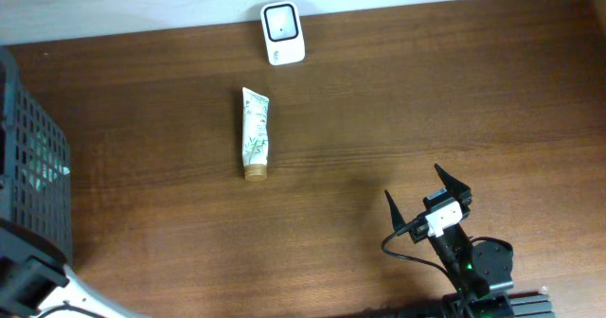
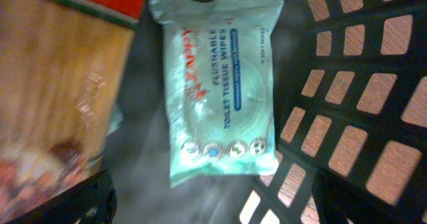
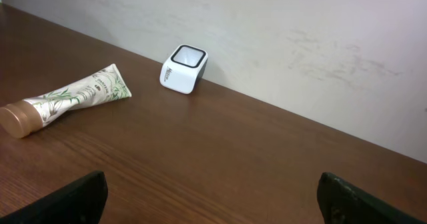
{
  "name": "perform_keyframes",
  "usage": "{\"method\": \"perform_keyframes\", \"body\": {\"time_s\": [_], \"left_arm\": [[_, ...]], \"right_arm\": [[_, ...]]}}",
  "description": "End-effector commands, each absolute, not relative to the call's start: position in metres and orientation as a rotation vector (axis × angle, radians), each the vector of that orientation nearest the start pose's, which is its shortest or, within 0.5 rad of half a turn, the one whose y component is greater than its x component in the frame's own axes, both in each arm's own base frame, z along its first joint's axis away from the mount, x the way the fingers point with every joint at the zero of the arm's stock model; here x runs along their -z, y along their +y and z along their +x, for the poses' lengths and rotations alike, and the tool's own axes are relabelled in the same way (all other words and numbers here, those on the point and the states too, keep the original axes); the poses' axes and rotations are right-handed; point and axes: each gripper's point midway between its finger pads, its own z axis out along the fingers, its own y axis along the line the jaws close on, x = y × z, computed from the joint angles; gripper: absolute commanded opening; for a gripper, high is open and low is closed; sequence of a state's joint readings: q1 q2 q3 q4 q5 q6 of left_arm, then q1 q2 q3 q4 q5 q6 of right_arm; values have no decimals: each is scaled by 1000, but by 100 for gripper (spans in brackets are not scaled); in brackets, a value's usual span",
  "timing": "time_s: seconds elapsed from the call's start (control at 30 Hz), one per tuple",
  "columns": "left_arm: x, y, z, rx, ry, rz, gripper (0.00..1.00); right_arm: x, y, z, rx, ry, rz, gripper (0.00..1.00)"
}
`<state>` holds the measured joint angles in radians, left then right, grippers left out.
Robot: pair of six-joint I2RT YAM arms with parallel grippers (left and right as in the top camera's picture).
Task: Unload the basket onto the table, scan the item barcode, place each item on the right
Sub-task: 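Reach the left gripper into the basket and grasp the teal wipes pack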
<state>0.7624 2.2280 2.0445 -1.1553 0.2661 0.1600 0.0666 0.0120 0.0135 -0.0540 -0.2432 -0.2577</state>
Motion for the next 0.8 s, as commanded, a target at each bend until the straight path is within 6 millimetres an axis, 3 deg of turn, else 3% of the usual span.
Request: {"method": "perform_keyframes", "body": {"time_s": [0.0,0.17,0.23,0.33,0.47,0.5,0.63,0.73,0.77], "left_arm": [[-77,299,393,287,2722,-698,95],[-38,288,401,326,2796,-603,94],[-29,284,405,333,2805,-591,89],[-23,281,407,342,2816,-585,55],[-22,281,404,334,2827,-615,27],[-21,282,400,323,2840,-665,24],[-29,286,393,285,2858,-759,17],[-59,296,393,201,2828,-821,16],[-79,300,396,163,2791,-836,17]], "right_arm": [[-161,55,239,-54,1570,-425,99],[-161,55,239,-53,1570,-425,99],[-161,55,239,-54,1570,-425,99],[-161,55,239,-54,1570,-425,99],[-161,55,239,-53,1570,-425,99],[-161,55,239,-54,1570,-425,99],[-161,55,239,-54,1570,-425,99],[-161,55,239,-53,1570,-425,98],[-161,55,239,-54,1571,-425,99]]}}
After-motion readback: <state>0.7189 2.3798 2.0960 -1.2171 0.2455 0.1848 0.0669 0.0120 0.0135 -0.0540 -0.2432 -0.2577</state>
